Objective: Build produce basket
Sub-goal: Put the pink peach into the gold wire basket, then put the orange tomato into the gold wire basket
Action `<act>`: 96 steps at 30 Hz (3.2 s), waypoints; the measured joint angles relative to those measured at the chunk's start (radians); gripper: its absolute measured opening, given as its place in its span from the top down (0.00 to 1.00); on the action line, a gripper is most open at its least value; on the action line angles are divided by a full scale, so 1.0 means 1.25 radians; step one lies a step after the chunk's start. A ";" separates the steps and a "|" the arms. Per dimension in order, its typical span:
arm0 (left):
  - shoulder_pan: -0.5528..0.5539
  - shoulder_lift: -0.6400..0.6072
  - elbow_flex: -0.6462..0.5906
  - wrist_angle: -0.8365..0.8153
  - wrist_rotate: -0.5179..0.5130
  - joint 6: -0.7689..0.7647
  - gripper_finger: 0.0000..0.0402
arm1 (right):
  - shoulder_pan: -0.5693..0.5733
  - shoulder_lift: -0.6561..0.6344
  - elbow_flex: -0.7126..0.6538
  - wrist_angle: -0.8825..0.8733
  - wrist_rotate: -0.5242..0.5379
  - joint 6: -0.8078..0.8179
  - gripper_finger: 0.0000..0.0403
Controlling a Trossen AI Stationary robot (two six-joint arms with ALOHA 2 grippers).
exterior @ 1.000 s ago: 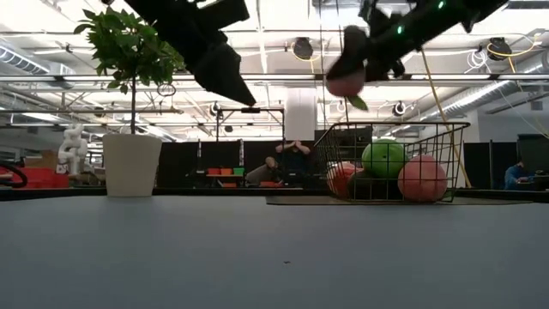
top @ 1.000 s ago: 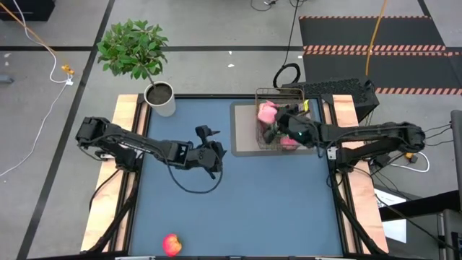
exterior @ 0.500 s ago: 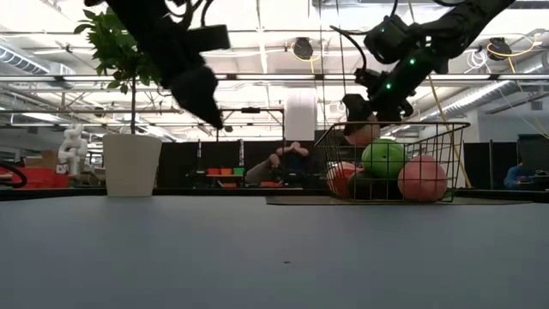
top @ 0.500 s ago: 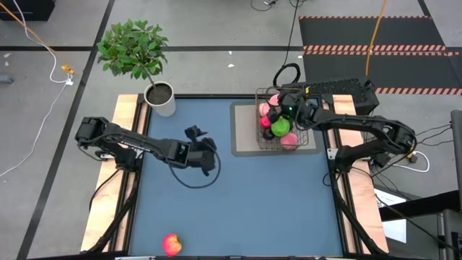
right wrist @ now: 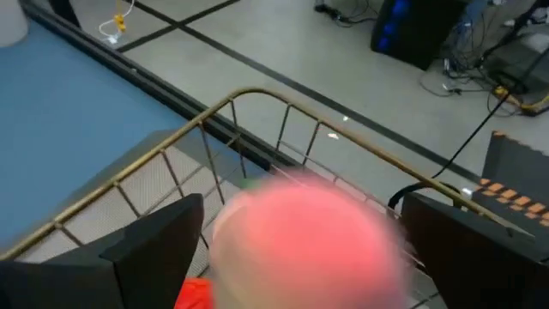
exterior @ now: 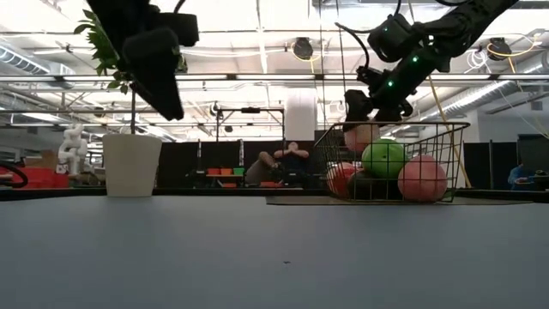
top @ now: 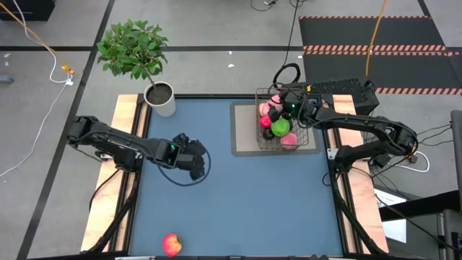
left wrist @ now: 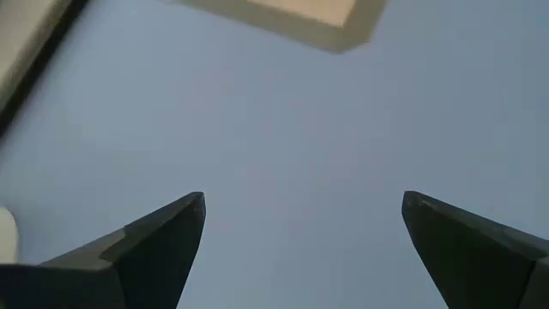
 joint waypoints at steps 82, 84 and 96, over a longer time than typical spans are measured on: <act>-0.583 0.285 0.005 0.102 0.557 -0.207 0.02 | 0.174 -0.017 -0.037 0.621 -0.377 -0.054 0.01; -0.580 0.287 0.012 0.083 0.538 -0.191 0.02 | 0.174 -0.017 -0.037 0.621 -0.377 -0.054 0.01; -0.552 0.284 0.148 -0.013 0.382 -0.036 0.02 | 0.174 -0.017 -0.037 0.609 -0.376 -0.054 0.01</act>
